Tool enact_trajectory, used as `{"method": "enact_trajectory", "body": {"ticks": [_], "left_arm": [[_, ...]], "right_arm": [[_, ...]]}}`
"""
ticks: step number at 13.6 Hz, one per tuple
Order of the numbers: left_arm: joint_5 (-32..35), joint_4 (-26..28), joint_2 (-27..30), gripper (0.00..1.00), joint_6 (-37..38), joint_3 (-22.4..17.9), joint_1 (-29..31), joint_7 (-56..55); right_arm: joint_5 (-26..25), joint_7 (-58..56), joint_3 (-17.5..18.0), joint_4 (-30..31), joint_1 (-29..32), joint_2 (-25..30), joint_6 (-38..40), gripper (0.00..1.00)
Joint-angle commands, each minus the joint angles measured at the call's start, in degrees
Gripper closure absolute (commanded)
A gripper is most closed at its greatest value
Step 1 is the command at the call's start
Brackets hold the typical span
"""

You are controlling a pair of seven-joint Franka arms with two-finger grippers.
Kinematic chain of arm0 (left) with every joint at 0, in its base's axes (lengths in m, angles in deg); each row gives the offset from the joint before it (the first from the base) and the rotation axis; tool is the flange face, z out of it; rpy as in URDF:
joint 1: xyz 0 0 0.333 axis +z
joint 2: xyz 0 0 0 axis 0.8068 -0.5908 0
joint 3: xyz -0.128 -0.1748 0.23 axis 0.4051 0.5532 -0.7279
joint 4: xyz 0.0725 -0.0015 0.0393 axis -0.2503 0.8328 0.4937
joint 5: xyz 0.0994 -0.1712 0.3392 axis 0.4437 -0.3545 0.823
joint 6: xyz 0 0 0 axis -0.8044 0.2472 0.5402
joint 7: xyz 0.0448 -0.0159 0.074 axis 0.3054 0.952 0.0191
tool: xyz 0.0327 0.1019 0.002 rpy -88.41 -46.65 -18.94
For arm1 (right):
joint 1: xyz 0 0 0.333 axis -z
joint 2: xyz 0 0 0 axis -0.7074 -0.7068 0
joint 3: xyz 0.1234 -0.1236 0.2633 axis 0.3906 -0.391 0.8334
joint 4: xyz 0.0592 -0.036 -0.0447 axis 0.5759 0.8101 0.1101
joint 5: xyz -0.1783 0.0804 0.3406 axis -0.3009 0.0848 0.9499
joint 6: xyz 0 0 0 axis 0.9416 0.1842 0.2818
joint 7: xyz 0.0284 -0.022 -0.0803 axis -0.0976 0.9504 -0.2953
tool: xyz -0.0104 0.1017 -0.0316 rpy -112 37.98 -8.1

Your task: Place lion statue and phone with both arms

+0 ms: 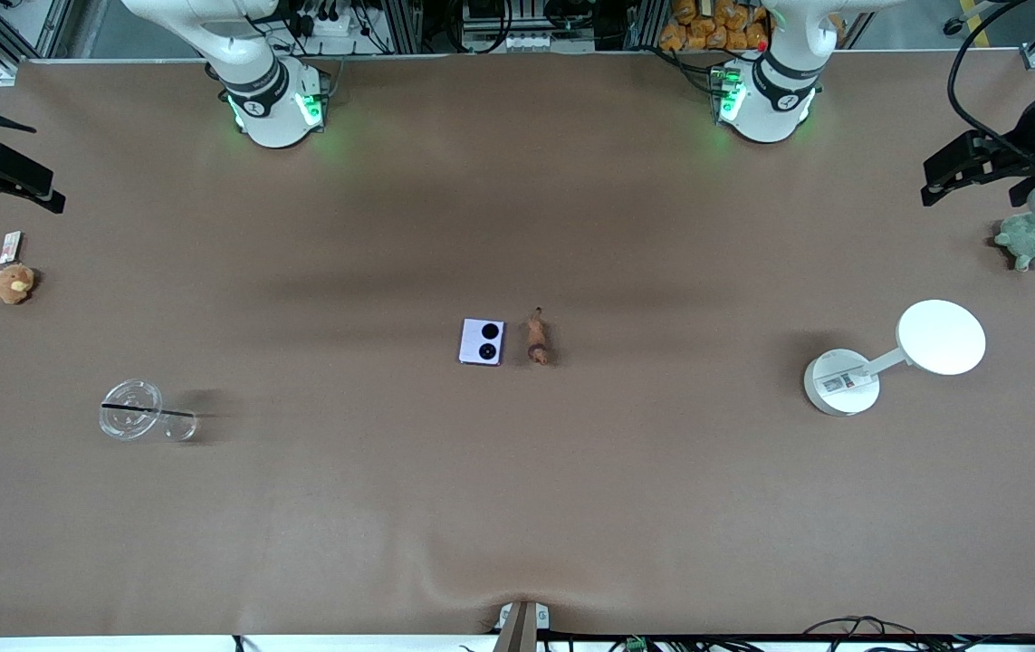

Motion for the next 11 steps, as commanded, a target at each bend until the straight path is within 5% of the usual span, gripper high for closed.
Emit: {"method": "enact_trajectory", "body": {"ticks": [1,8,11], "left_arm": [[-0.75,-0.47,-1.87,0.00,-0.66,1.09,-1.69,-2.53],[-0.75,0.75,-8.81,0.00,-10.84,9.00,-5.83,-15.52],[-0.75,2.86,-10.92,0.00,-16.21,9.36,-9.34,-21.24]], "right_arm": [[0.29,0.52,0.63,-1.05,0.69,-0.62,0.51,0.00],[0.29,0.52,0.63,-1.05,0.60,-1.24,0.43,0.00],[0.29,0.35,0.72,-1.05,0.60,-2.90,0.43,0.00]]}}
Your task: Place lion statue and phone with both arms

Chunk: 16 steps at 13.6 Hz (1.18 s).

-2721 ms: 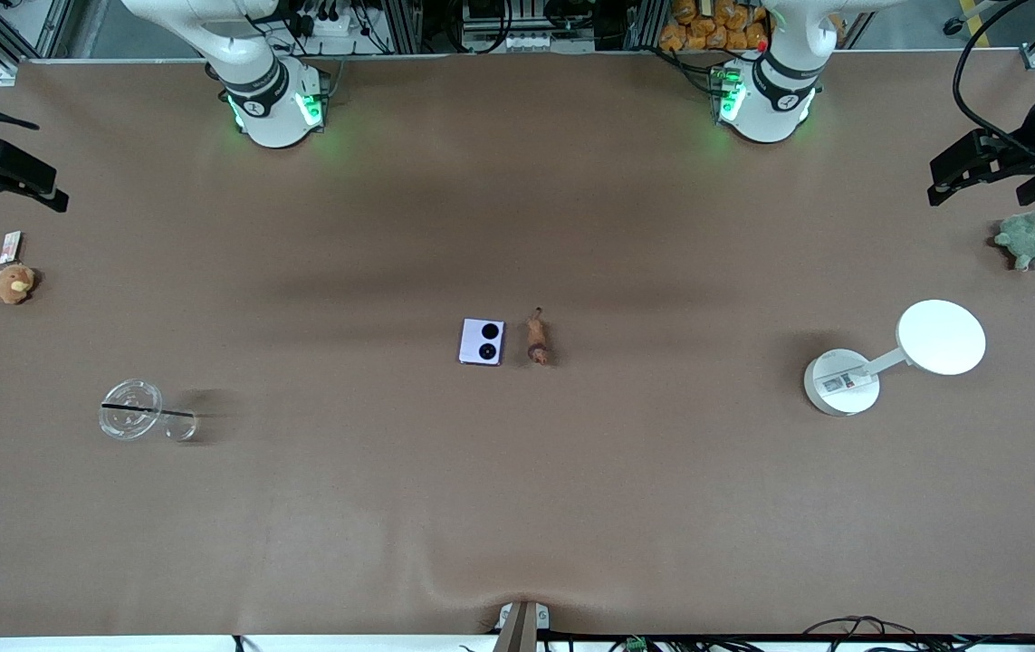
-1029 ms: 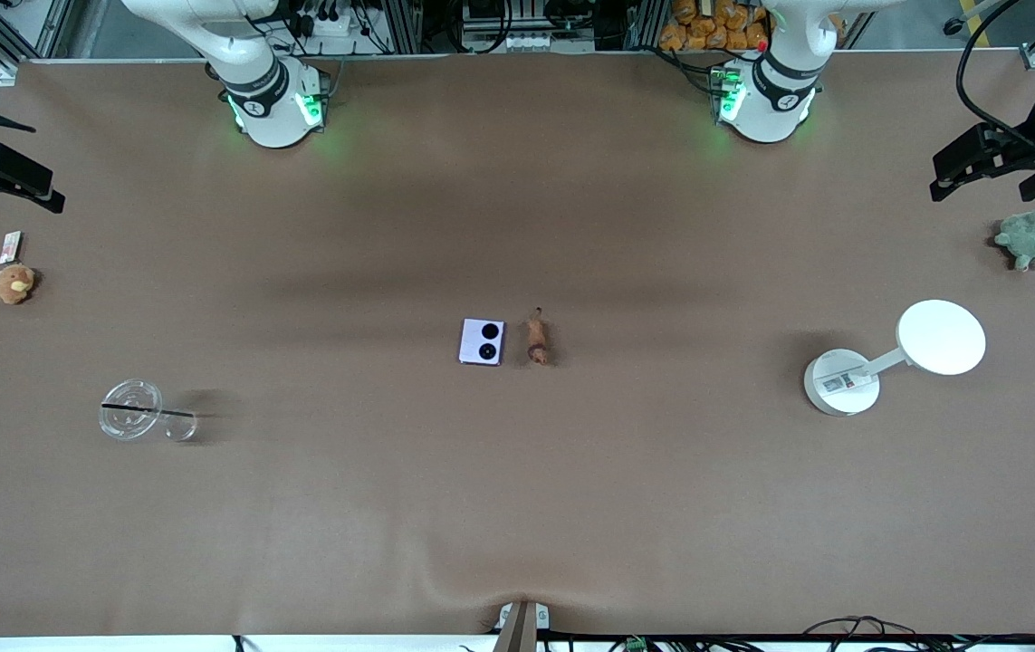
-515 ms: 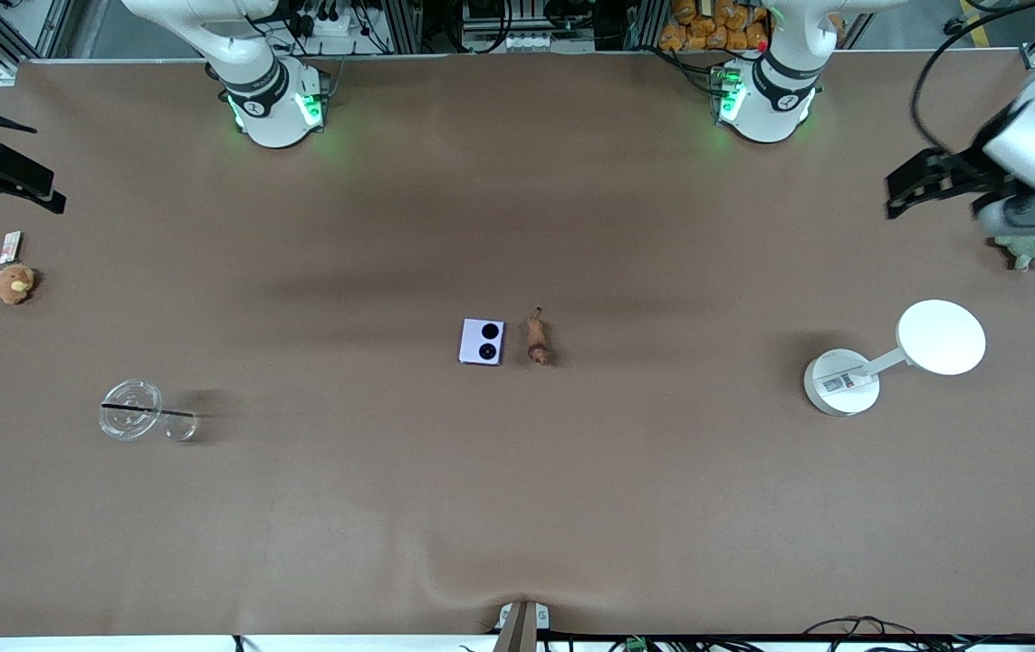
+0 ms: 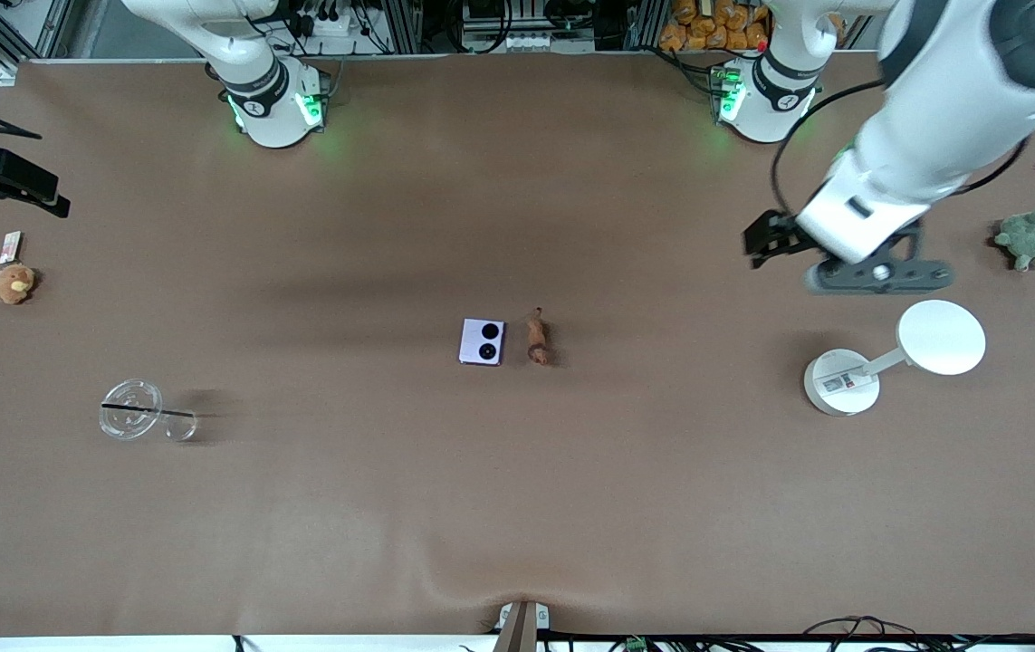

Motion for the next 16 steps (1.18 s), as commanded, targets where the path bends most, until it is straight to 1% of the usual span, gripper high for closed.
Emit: {"method": "enact_trajectory", "body": {"ticks": [1,5,8,10,13,15,16], "left_arm": [[-0.65,1.20,-2.10,0.00,-4.19,0.00,-2.76,-4.47],[0.40,1.11,-9.22,0.00,-12.00,-0.08,-8.64,-12.55],[0.49,0.67,-15.11,0.00,-19.38,-0.08,-12.33,-17.20],[2.07,0.32,-19.32,0.00,-24.22,-0.17,-15.93,-21.94],[4.97,0.32,-24.51,0.00,-30.29,-0.26,-18.85,-26.09],[5.50,-1.60,-28.73,0.00,-33.46,-0.61,-21.04,-27.67],[6.03,-2.66,-30.75,0.00,-34.08,-1.39,-22.44,-28.73]], "right_arm": [[0.27,0.26,0.60,-1.07,0.60,-2.36,0.35,0.00],[0.27,0.17,0.60,-1.16,0.52,-2.80,0.00,0.00],[0.62,0.26,0.60,-1.16,0.60,-2.80,-0.09,0.00],[0.62,0.35,0.60,-1.08,0.60,-2.81,-0.18,0.00],[0.62,0.44,0.60,-1.08,0.60,-2.81,-0.18,0.00],[0.62,0.44,0.60,-1.08,0.52,-2.81,-0.18,0.00],[0.62,0.44,0.60,-1.07,0.52,-2.81,-0.18,0.00]]}}
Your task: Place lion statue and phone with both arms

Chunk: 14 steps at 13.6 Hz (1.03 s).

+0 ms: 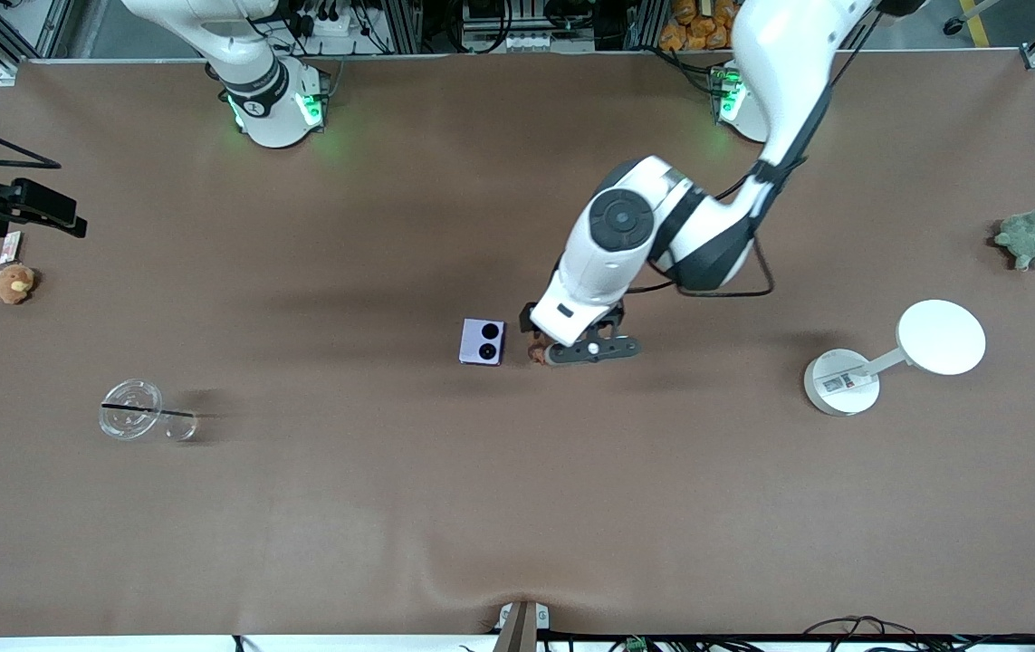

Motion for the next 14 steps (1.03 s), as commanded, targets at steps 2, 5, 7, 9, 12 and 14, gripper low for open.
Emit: {"method": "enact_trajectory", "body": {"ticks": [2,5,7,9,12,14], "left_arm": [[2.53,-5.56,-7.18,0.00,-2.73,-2.86,-4.58,-4.03],[2.70,-5.74,-9.73,0.07,-3.97,-4.19,-6.35,-4.65],[4.36,-5.65,-11.05,0.19,-3.97,-4.19,-6.35,-4.74],[4.90,-5.30,-11.49,0.37,-3.97,-4.19,-6.35,-4.74],[4.90,-5.39,-11.76,0.74,-3.97,-4.10,-6.35,-5.79],[5.07,-5.39,-11.06,1.00,-3.71,-4.19,-5.83,-5.18]], "right_arm": [[0.70,0.53,0.54,-0.96,0.52,-0.27,0.29,0.00],[1.23,0.61,0.45,-1.05,0.61,-0.44,0.20,0.00],[1.23,0.61,0.54,-1.05,0.35,-1.32,0.20,0.00],[1.23,0.70,0.62,-1.14,0.26,-1.76,-0.76,0.00],[1.32,0.70,0.62,-1.05,-0.01,-1.94,-1.29,0.00],[1.32,0.79,0.62,-1.05,-0.18,-2.29,-1.29,0.00]]}}
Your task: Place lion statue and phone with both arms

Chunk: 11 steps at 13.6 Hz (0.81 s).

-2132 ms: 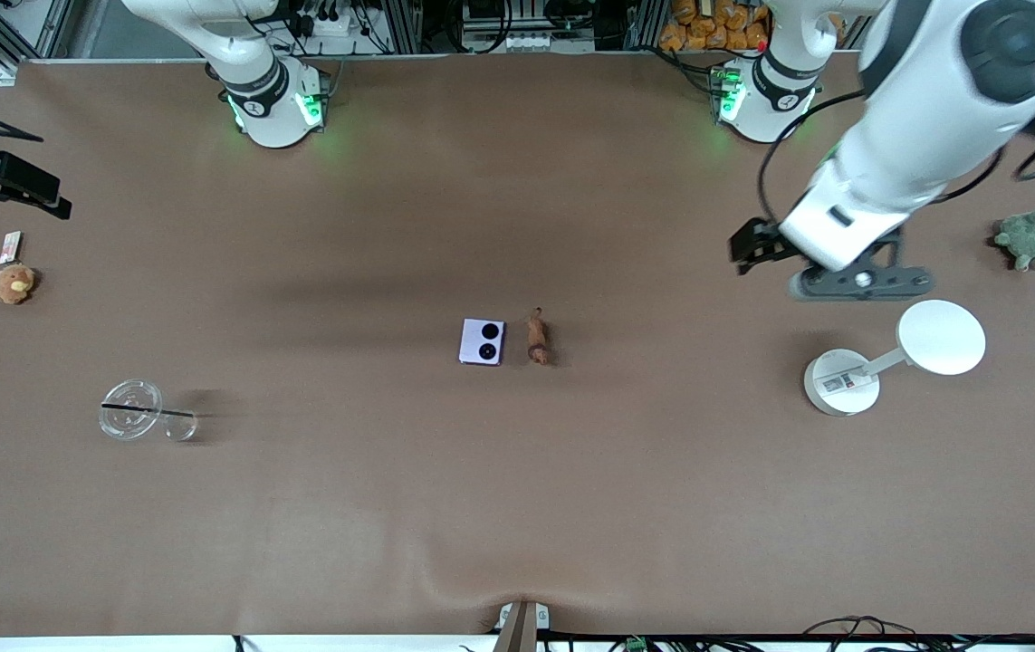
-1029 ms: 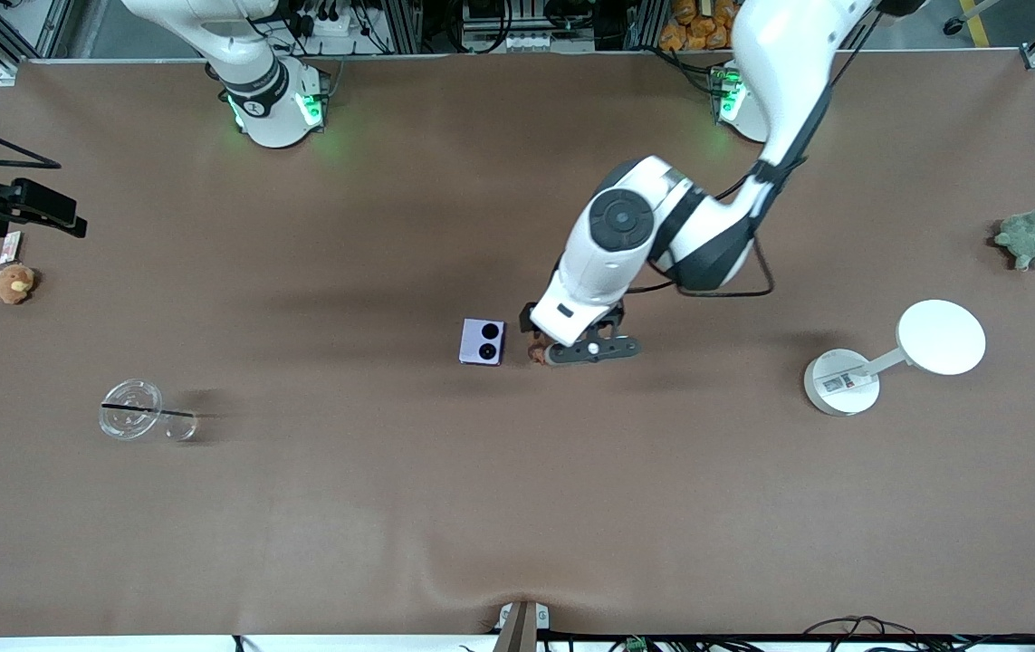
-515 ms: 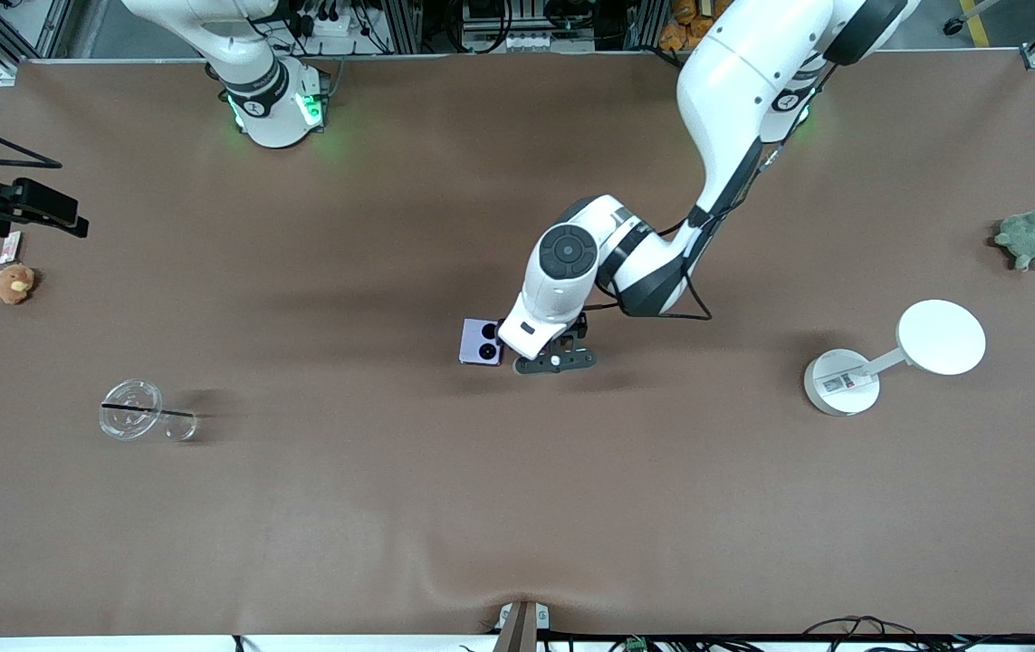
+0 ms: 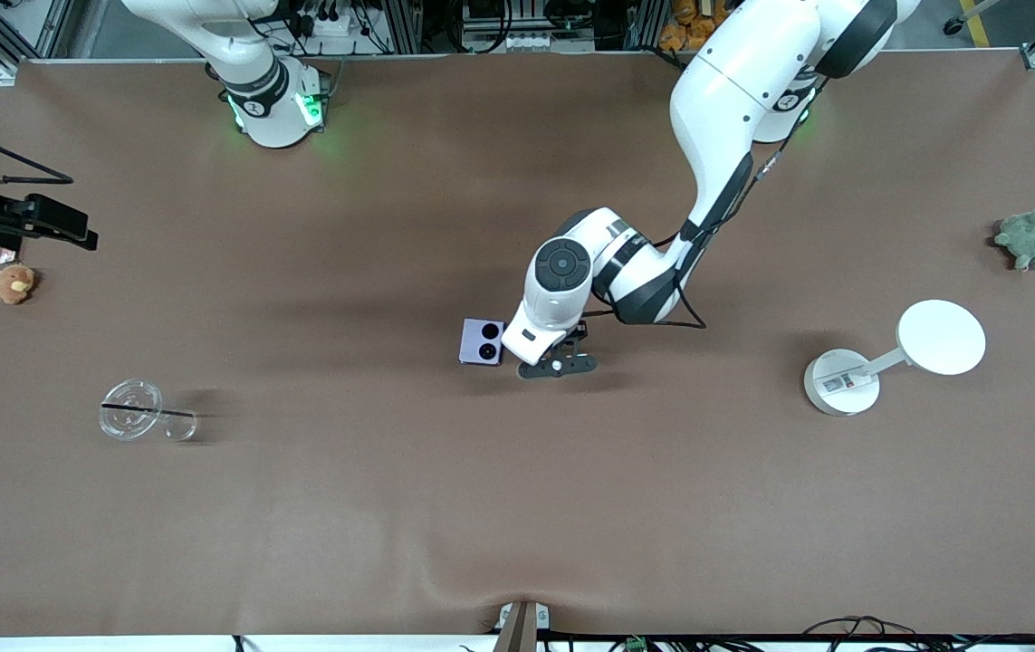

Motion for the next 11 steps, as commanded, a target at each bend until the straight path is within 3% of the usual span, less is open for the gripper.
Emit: {"method": "enact_trajectory", "body": {"ticks": [1,7,11], "left_arm": [[1.85,-1.08,0.82,1.00,0.59,-0.41,0.35,-1.01],[1.94,-0.29,9.25,1.00,11.56,-1.02,6.93,12.06],[1.94,5.32,14.96,1.00,12.64,-0.85,14.14,23.49]], "right_arm": [[0.72,0.79,0.22,-1.13,-0.11,-0.78,0.20,0.00],[0.89,7.38,0.22,-2.71,-1.95,-3.15,0.20,0.00],[2.56,7.47,0.31,-4.46,-5.45,-4.03,0.11,0.00]]}}
